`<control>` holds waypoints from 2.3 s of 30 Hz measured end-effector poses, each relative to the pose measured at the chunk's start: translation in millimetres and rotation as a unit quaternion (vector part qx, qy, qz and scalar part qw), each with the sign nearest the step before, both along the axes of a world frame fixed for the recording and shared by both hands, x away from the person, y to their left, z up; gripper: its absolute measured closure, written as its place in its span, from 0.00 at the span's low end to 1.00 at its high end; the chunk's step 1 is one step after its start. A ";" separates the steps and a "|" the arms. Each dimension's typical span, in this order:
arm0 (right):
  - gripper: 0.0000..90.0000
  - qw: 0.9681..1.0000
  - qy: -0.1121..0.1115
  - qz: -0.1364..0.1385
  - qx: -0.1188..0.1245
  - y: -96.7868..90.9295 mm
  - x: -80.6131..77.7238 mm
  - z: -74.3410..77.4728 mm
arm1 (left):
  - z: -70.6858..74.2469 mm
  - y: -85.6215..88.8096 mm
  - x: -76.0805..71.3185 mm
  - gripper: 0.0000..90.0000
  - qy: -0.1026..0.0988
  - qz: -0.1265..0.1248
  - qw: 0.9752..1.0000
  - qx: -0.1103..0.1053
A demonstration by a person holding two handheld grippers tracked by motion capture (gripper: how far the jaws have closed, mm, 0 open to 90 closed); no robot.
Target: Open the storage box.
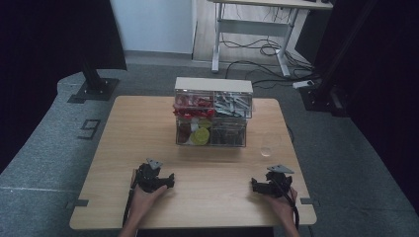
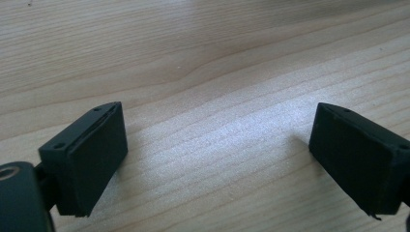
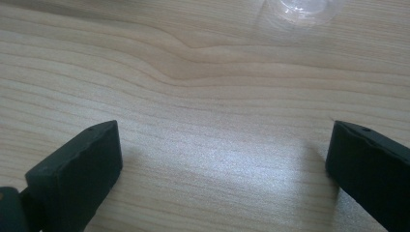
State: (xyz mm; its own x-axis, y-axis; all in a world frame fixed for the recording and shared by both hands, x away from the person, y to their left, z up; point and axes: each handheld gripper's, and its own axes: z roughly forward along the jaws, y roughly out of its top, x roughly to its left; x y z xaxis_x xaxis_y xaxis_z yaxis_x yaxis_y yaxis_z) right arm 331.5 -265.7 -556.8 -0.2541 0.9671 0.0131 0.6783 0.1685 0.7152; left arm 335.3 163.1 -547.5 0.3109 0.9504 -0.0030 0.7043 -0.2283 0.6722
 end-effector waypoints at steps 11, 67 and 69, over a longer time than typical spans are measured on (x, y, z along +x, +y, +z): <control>0.04 1.000 -0.006 -0.010 0.002 -0.5 -3.7 0.4 | 3.2 4.2 -6.6 0.19 0.002 -0.004 1.000 -0.001; 0.19 1.000 -0.023 0.004 0.002 1.6 -9.7 1.5 | 75.9 10.5 -43.1 0.95 -0.134 -0.039 0.982 -0.127; 0.19 1.000 -0.023 0.005 0.002 1.6 -9.7 1.5 | 76.8 9.7 -42.7 0.97 -0.130 -0.040 0.983 -0.126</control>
